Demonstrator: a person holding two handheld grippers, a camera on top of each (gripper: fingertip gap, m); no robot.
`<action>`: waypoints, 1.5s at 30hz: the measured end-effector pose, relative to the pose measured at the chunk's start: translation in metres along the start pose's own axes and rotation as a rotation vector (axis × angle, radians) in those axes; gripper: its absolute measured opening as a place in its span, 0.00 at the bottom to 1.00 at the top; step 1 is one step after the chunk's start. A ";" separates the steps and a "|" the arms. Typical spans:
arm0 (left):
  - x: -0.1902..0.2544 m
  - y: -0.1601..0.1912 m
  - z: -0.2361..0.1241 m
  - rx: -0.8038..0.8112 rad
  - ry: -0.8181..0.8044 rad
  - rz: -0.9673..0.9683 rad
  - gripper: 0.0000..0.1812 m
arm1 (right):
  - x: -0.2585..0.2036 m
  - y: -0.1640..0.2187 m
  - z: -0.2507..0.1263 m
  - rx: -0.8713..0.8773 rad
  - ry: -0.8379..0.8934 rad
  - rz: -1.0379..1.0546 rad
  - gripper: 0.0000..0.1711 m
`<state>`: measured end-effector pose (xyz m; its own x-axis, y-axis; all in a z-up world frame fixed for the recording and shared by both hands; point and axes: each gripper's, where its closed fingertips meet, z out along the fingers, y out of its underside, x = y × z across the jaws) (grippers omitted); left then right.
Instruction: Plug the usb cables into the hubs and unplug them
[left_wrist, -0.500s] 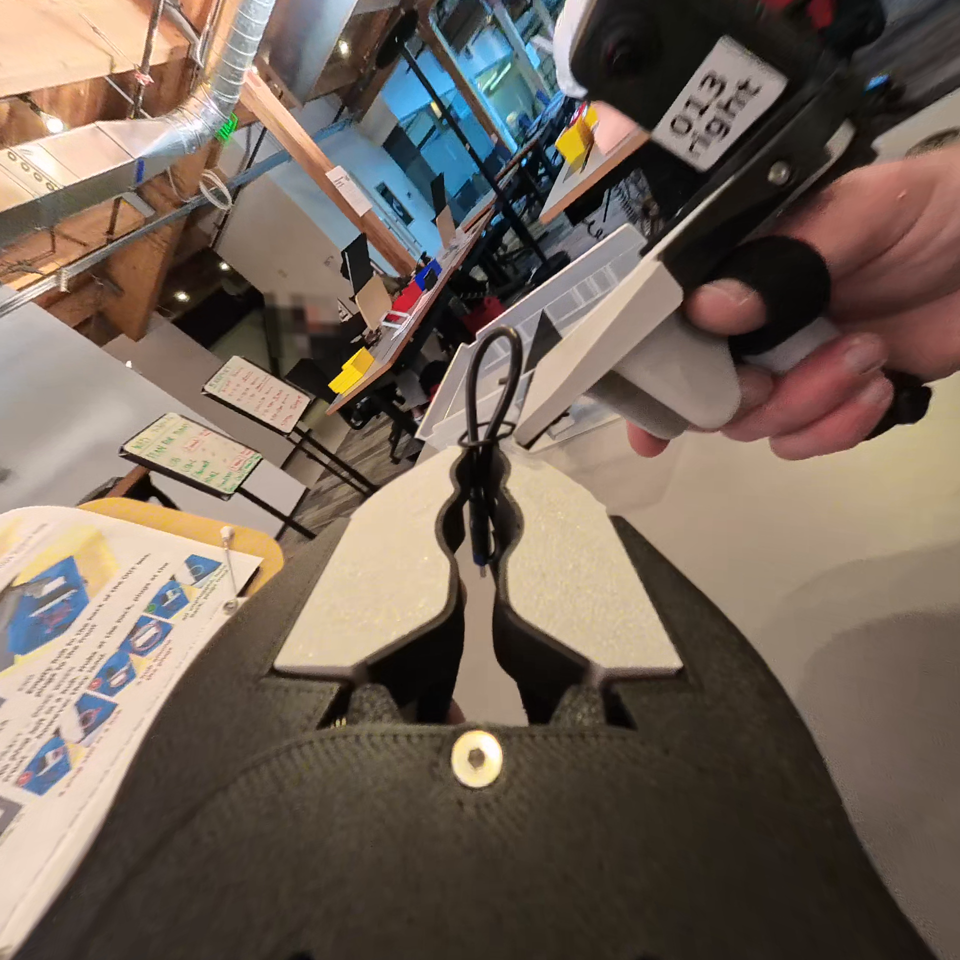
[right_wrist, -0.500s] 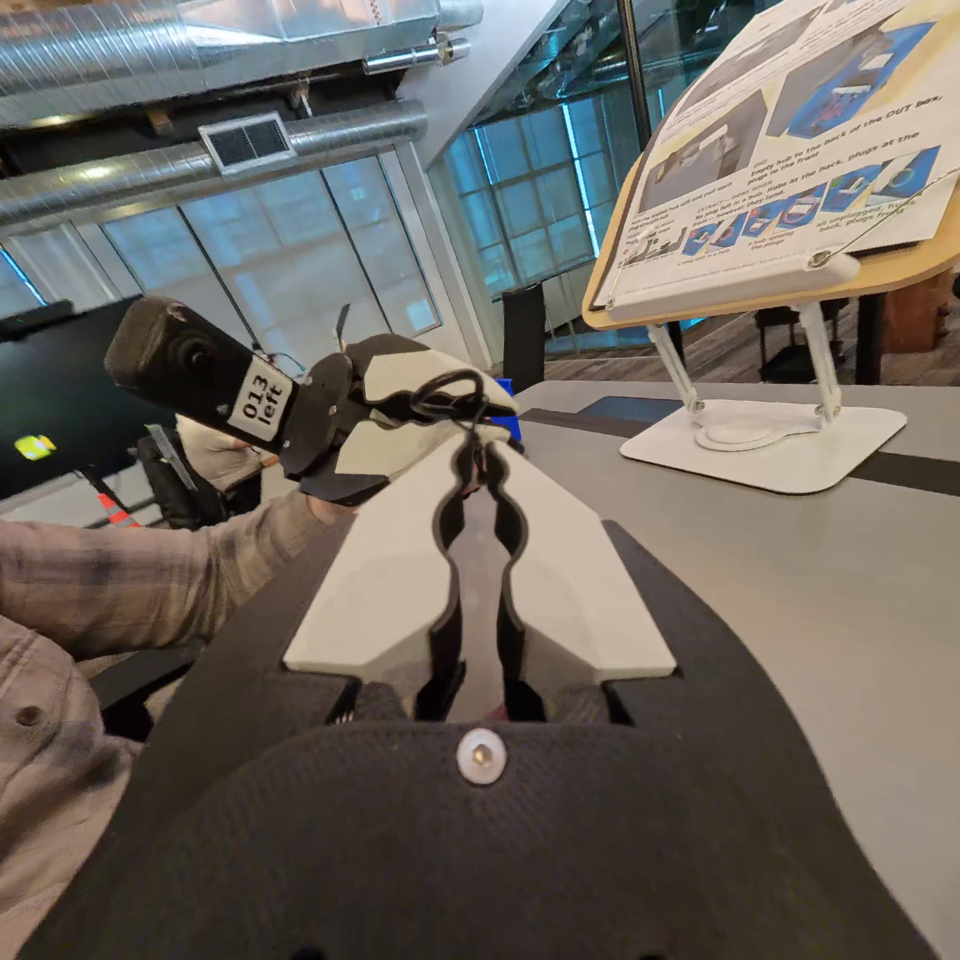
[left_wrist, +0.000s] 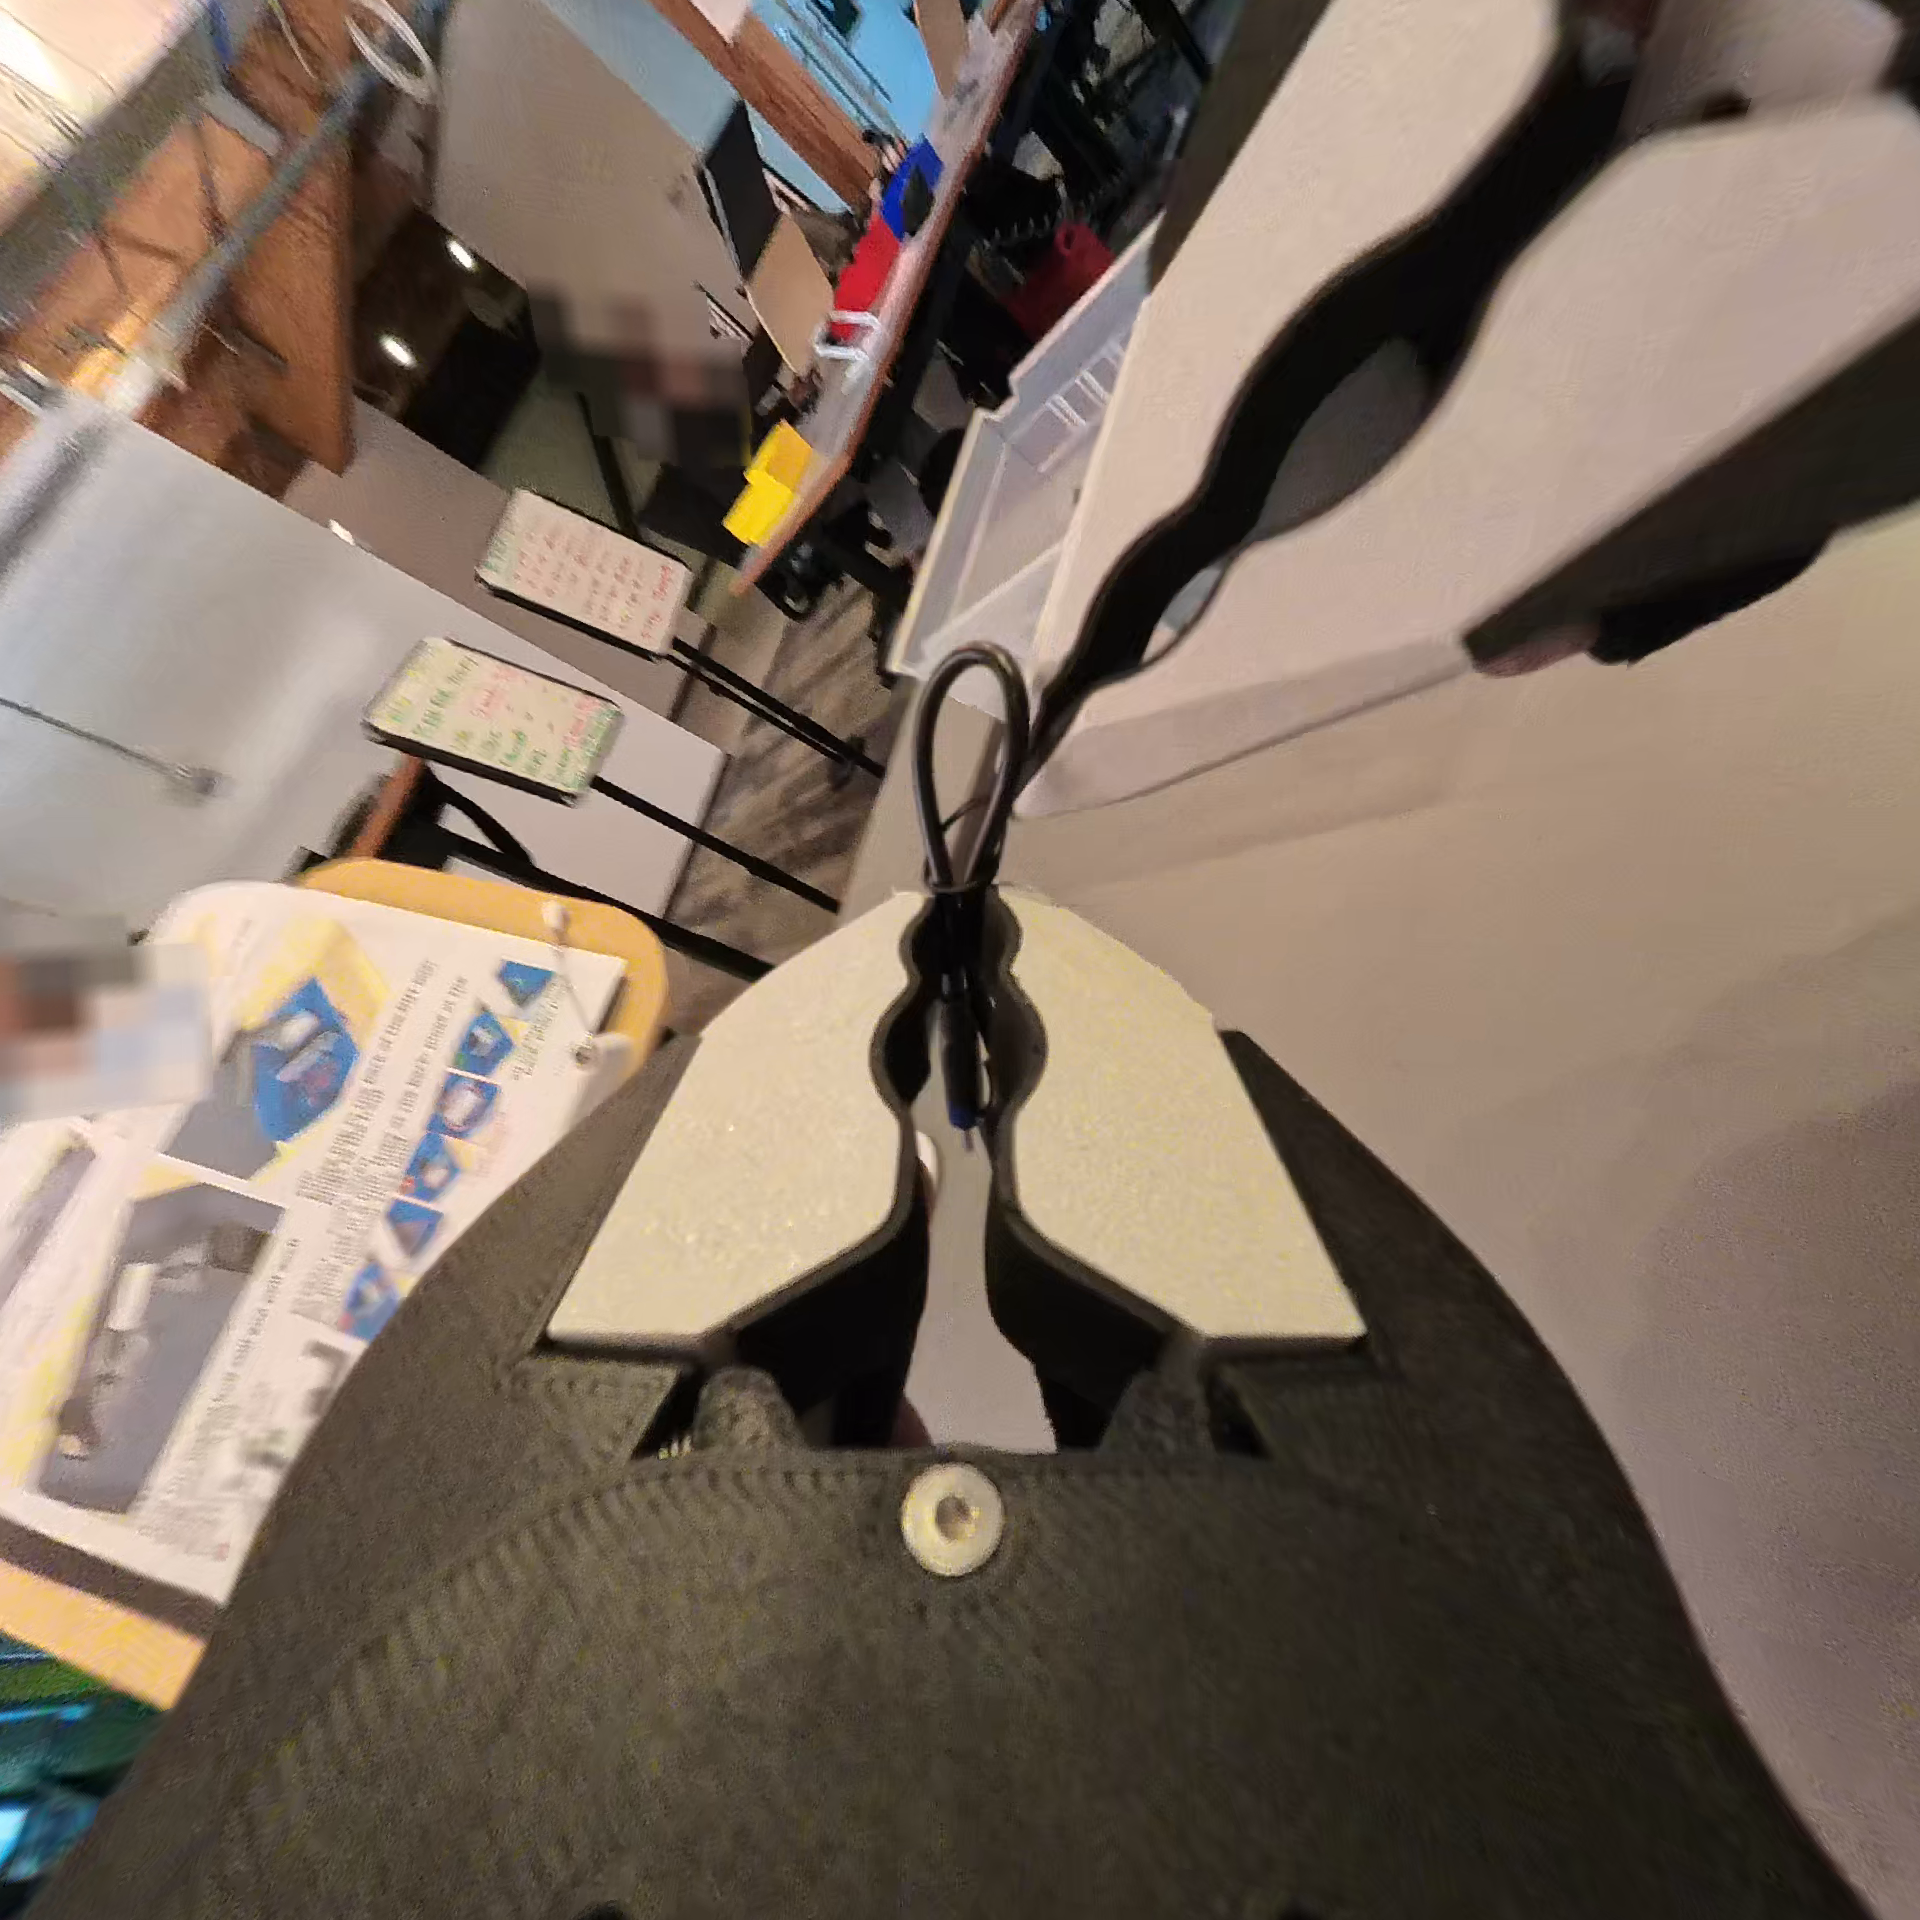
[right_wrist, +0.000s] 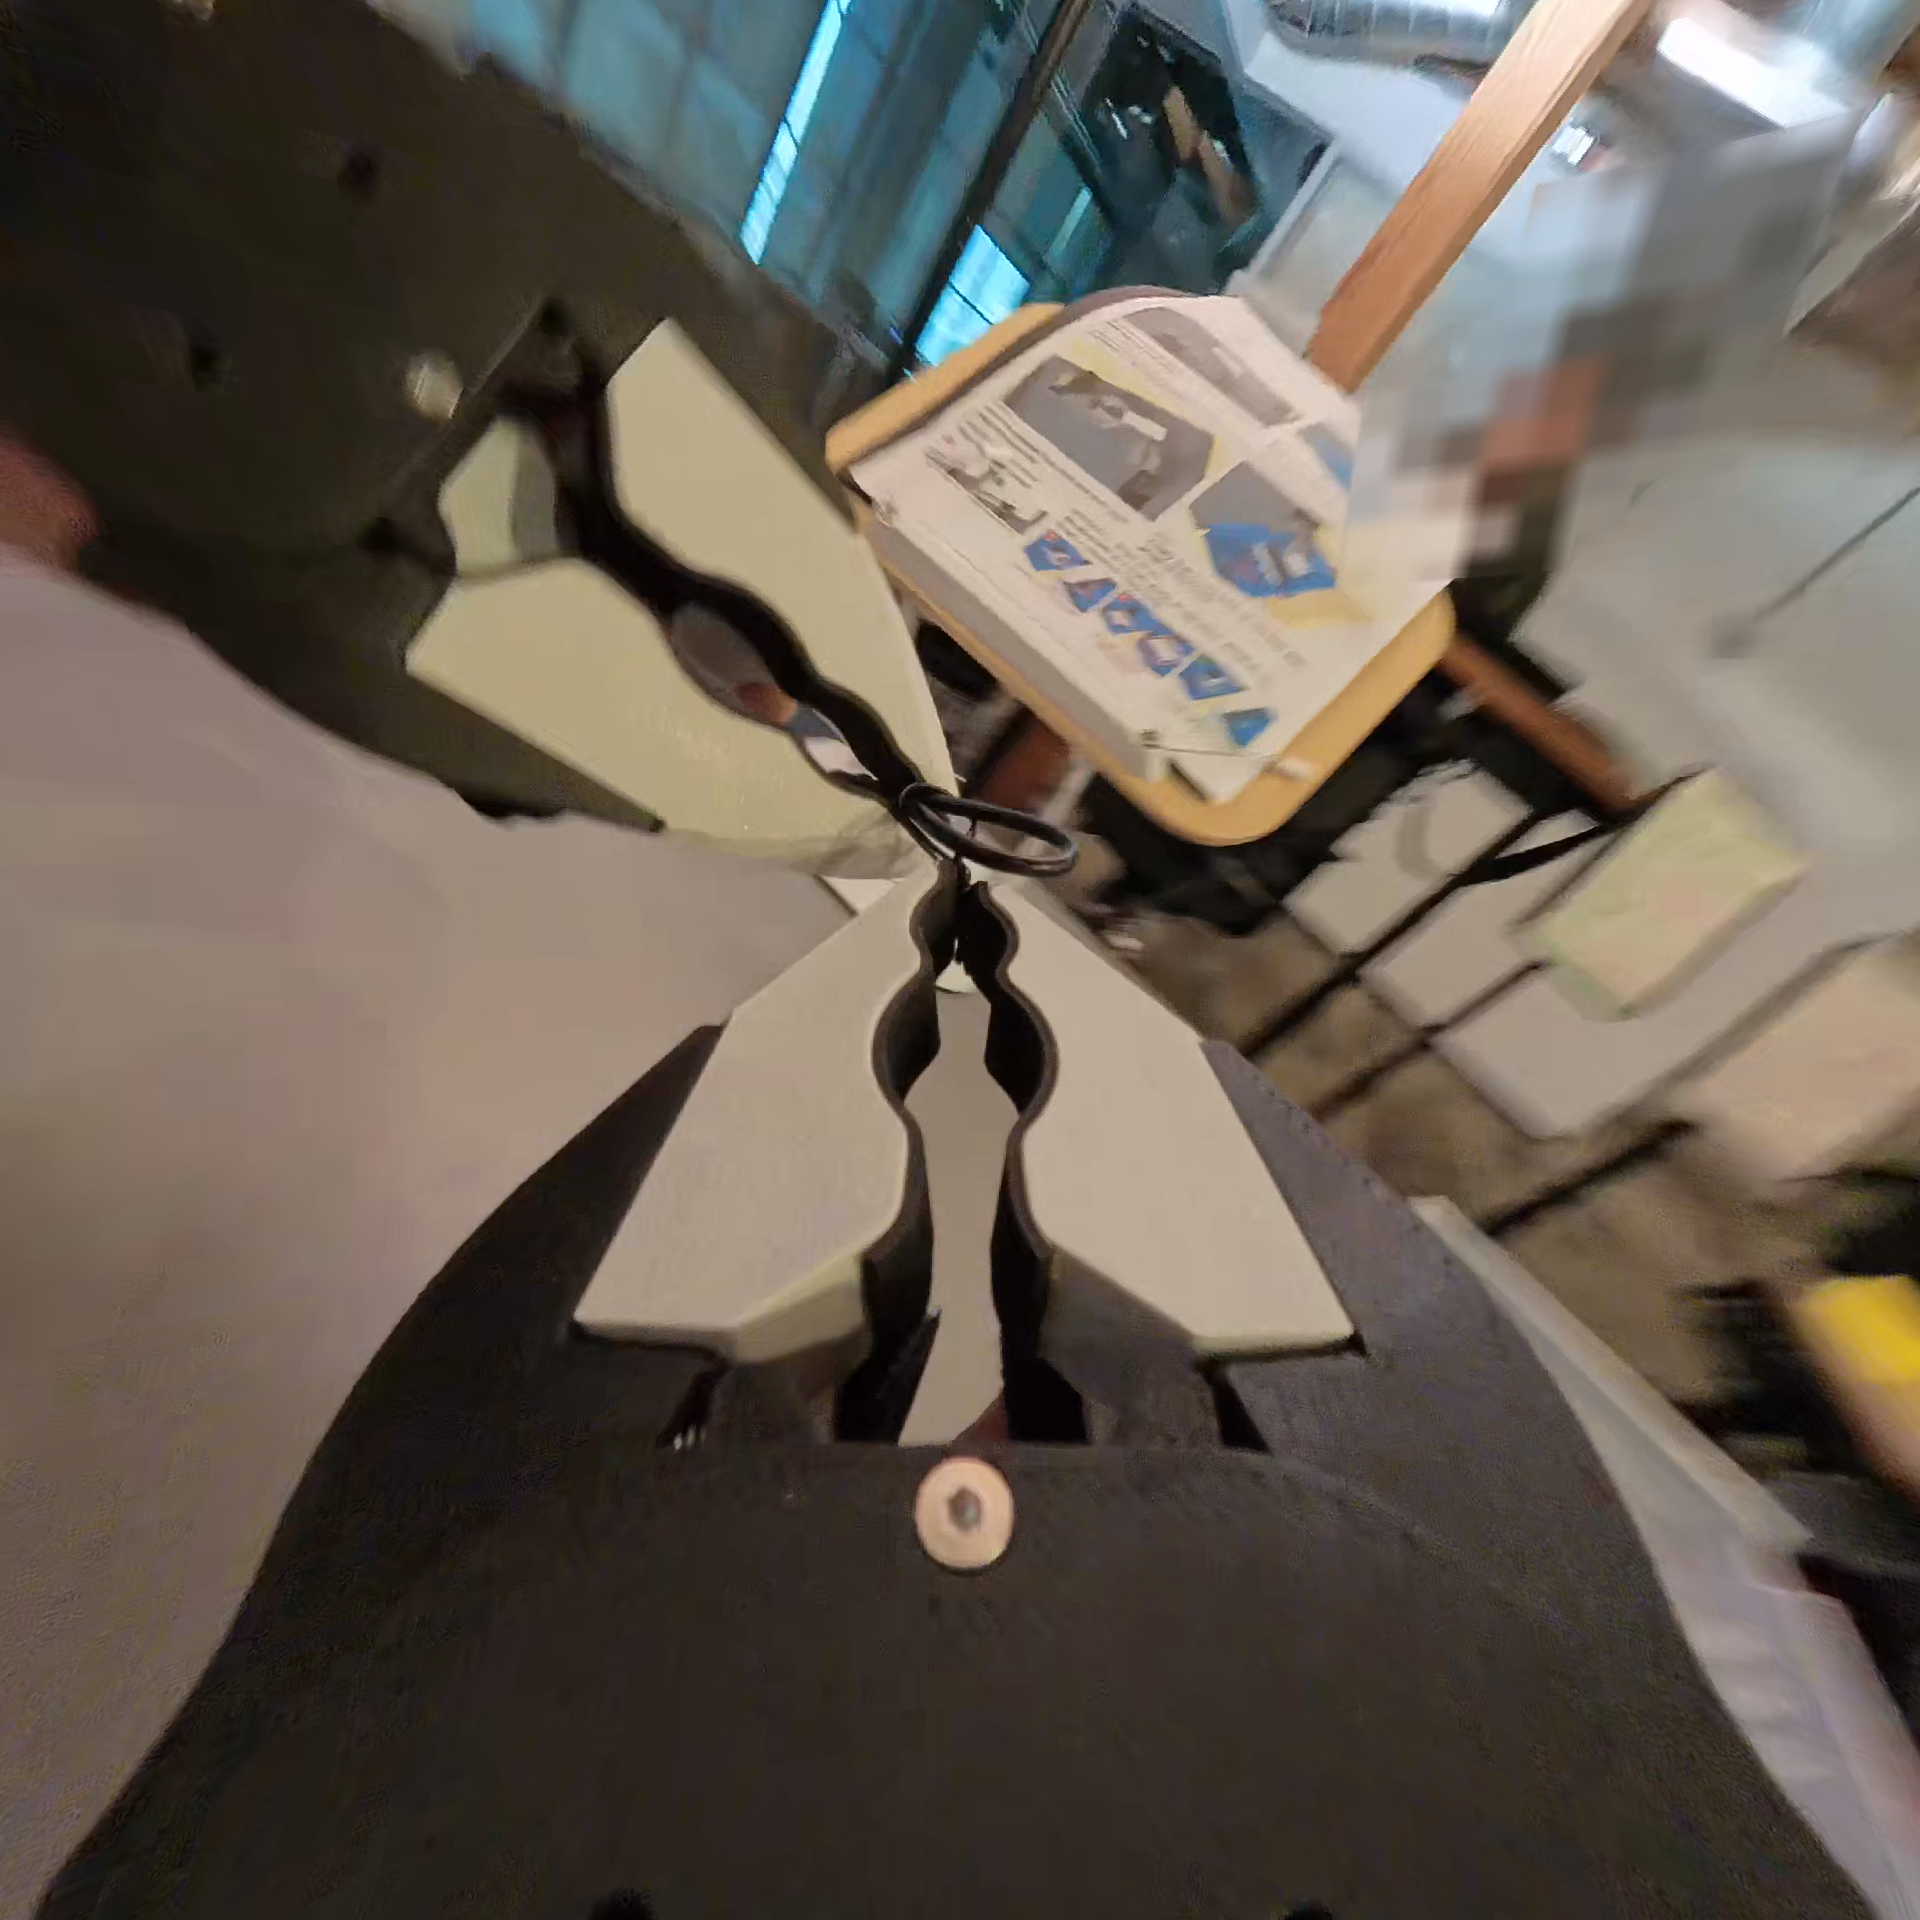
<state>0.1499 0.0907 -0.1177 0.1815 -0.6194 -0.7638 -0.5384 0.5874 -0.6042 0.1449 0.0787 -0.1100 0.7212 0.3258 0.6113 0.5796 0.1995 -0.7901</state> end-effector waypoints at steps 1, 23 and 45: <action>0.003 0.003 0.000 -0.018 0.039 -0.043 0.04 | 0.000 0.001 0.001 -0.037 0.055 -0.171 0.00; 0.003 0.018 0.003 0.182 0.434 -0.589 0.03 | -0.009 0.000 0.005 -0.006 -0.141 -0.138 0.11; -0.011 -0.015 -0.008 0.263 -0.037 -0.027 0.03 | 0.000 -0.027 0.000 0.237 -0.413 0.866 0.00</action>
<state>0.1497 0.0843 -0.0984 0.2258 -0.6201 -0.7514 -0.3017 0.6889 -0.6591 0.1286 0.0734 -0.0887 0.6450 0.7347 -0.2102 -0.2094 -0.0945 -0.9732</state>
